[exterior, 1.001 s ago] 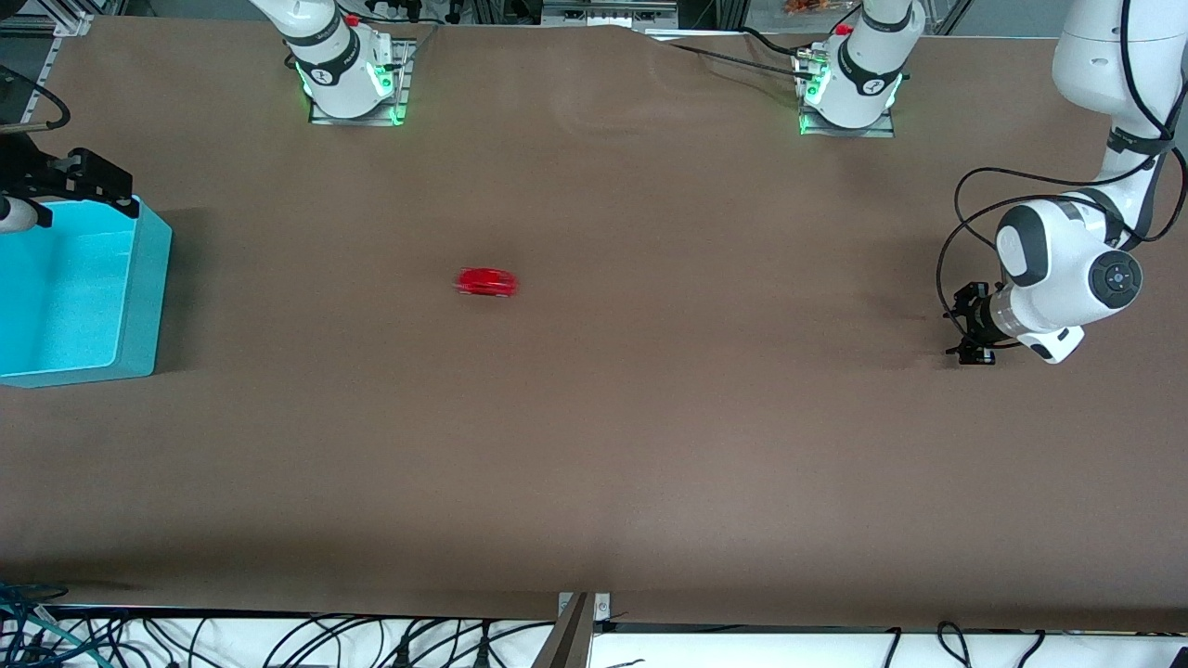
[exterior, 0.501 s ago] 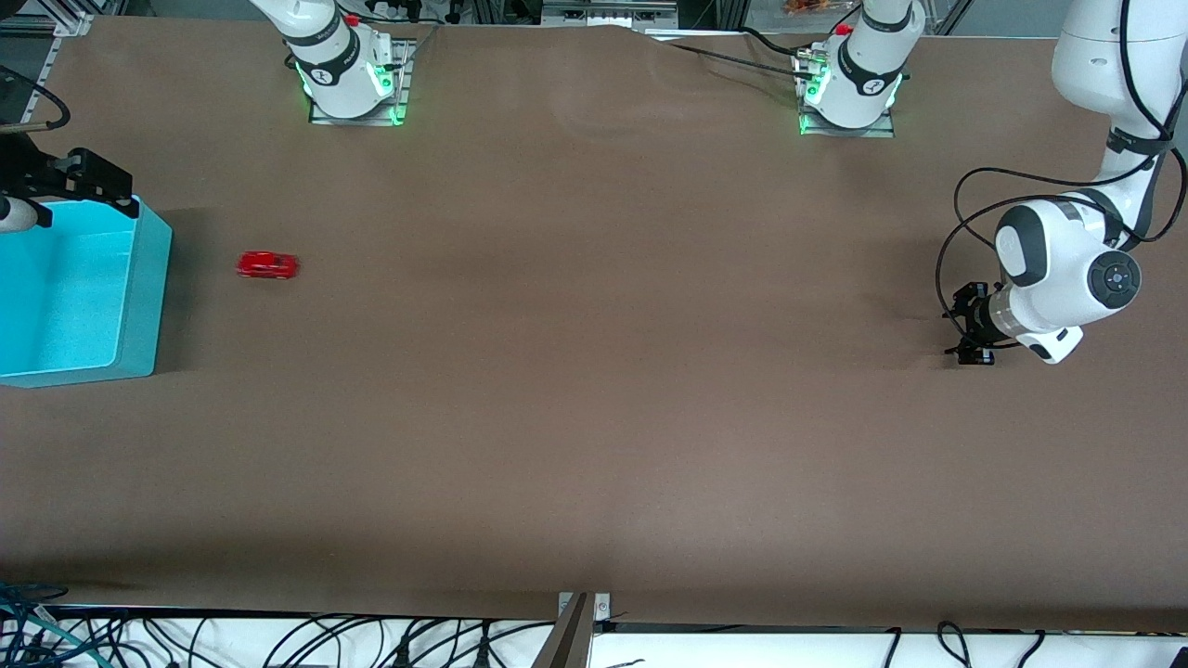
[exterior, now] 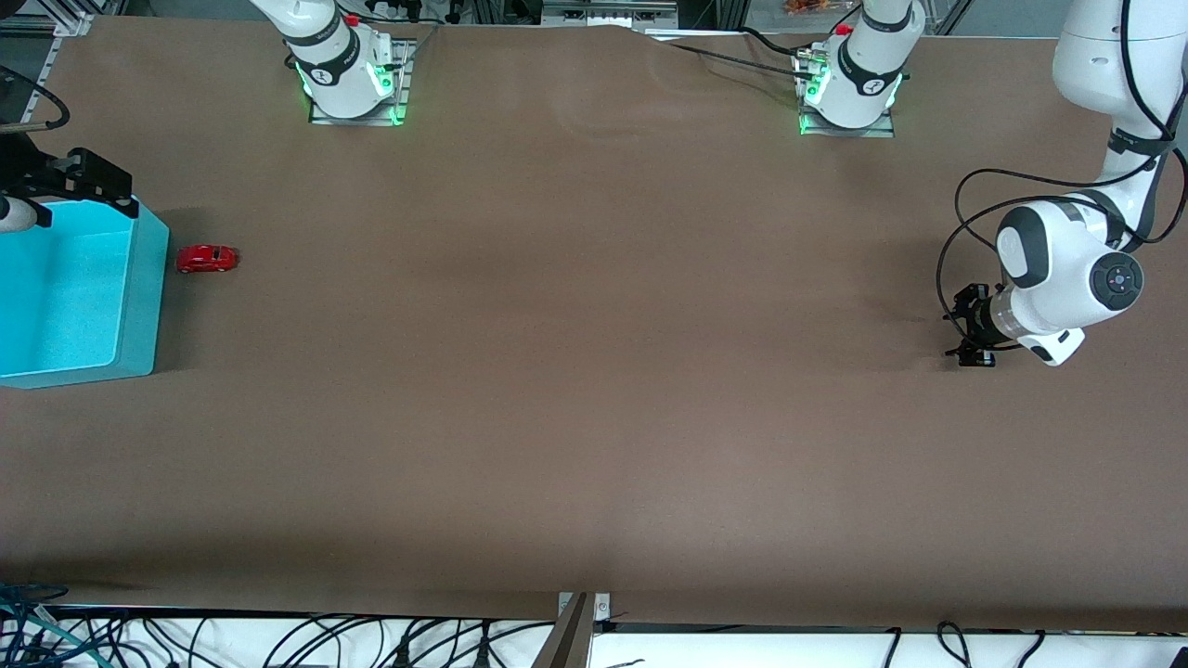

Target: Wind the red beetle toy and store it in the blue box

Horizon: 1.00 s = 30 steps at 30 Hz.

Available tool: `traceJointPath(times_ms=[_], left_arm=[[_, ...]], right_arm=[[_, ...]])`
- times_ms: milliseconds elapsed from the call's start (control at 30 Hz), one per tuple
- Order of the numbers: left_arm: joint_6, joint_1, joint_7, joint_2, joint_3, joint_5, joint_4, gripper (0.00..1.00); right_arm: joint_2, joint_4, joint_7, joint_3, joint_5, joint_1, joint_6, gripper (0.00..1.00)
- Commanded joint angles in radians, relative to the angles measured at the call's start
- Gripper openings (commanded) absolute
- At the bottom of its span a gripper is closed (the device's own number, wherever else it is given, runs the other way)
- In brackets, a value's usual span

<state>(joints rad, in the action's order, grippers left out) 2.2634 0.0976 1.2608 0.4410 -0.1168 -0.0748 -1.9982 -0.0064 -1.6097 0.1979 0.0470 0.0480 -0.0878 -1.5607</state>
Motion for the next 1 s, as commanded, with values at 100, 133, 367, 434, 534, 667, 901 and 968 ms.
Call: traceJointPath(times_ms=[100, 133, 367, 434, 534, 667, 901, 968], left_arm=[[-0.226, -0.001, -0.054, 0.005, 0.0, 0.006, 0.189, 0.68], [-0.251, -0.001, -0.055, 0.005, 0.0, 0.006, 0.208, 0.68], [-0.435, -0.006, -0.086, 0.005, 0.002, 0.007, 0.364, 0.69], [-0.487, -0.007, -0.128, 0.004, 0.012, 0.007, 0.406, 0.69], [-0.544, -0.003, -0.194, 0.002, 0.038, 0.007, 0.467, 0.75], [-0.584, -0.003, -0.285, -0.018, 0.058, 0.007, 0.51, 0.92], [-0.585, -0.001, -0.313, -0.061, 0.089, 0.007, 0.556, 1.0], [-0.585, -0.001, -0.313, -0.061, 0.101, 0.007, 0.587, 1.0]], right_arm=[[0.009, 0.025, 0.017, -0.001, 0.003, -0.004, 0.019, 1.0], [0.009, 0.025, 0.017, -0.001, 0.004, -0.004, 0.019, 1.0], [0.014, 0.025, 0.014, 0.001, -0.002, -0.003, 0.016, 1.0], [0.02, 0.025, 0.014, 0.001, 0.0, -0.001, 0.013, 1.0], [0.022, 0.025, 0.012, 0.002, 0.0, 0.002, 0.014, 1.0], [0.022, 0.025, -0.002, 0.002, -0.002, 0.002, 0.008, 1.0], [0.02, 0.027, -0.003, 0.002, 0.0, 0.003, 0.005, 1.0], [0.022, 0.027, -0.012, 0.001, -0.002, -0.001, 0.004, 1.0]])
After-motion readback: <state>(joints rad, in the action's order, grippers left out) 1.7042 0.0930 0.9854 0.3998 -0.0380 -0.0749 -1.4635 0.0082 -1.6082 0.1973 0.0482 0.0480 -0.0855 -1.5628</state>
